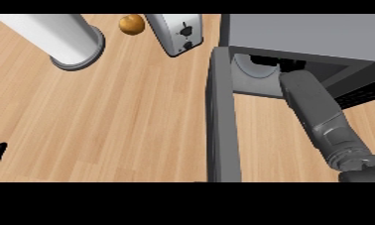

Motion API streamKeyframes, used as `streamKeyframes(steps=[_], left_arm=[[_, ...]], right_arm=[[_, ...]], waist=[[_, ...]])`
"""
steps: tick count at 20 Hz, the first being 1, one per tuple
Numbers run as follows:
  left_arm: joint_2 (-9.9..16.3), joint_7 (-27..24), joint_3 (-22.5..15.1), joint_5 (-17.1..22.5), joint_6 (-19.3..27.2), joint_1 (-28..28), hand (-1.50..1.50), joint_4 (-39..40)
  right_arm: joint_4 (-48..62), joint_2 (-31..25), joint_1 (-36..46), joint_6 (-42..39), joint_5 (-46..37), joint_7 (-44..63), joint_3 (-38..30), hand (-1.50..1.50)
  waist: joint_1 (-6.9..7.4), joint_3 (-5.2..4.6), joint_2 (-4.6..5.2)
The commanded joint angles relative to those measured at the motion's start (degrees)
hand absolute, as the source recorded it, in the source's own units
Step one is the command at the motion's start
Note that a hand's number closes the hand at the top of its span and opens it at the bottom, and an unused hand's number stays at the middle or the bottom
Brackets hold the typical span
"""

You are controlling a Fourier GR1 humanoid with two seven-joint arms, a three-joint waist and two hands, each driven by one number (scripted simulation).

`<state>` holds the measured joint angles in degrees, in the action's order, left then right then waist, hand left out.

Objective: Pick up the milk, place it into the microwave and close the microwave

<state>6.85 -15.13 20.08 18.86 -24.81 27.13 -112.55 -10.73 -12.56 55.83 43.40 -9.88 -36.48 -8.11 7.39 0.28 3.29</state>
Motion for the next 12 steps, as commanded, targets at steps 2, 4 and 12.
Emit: streamKeyframes(steps=[2,4,12], left_arm=[[-0.6,0.2,-0.8,-0.4,0.2,-0.9,-1.5,0.8],[-0.1,0.3,-0.2,-1.1,1.1,-2.3,-1.5,1.6],[0.9,-0.6,0.0,-1.6,0.4,-4.7,-1.5,5.1]], right_arm=[[2.9,-0.2,0.7,2.6,-1.6,-0.8,0.7,1.5],[3.6,0.2,1.3,1.5,-2.0,-0.5,1.0,1.5],[4.8,1.3,4.2,4.7,-3.9,0.7,2.2,-1.5]], waist=[[0.63,0.02,0.3],[0.72,0.05,0.52],[0.88,-0.06,0.43]])
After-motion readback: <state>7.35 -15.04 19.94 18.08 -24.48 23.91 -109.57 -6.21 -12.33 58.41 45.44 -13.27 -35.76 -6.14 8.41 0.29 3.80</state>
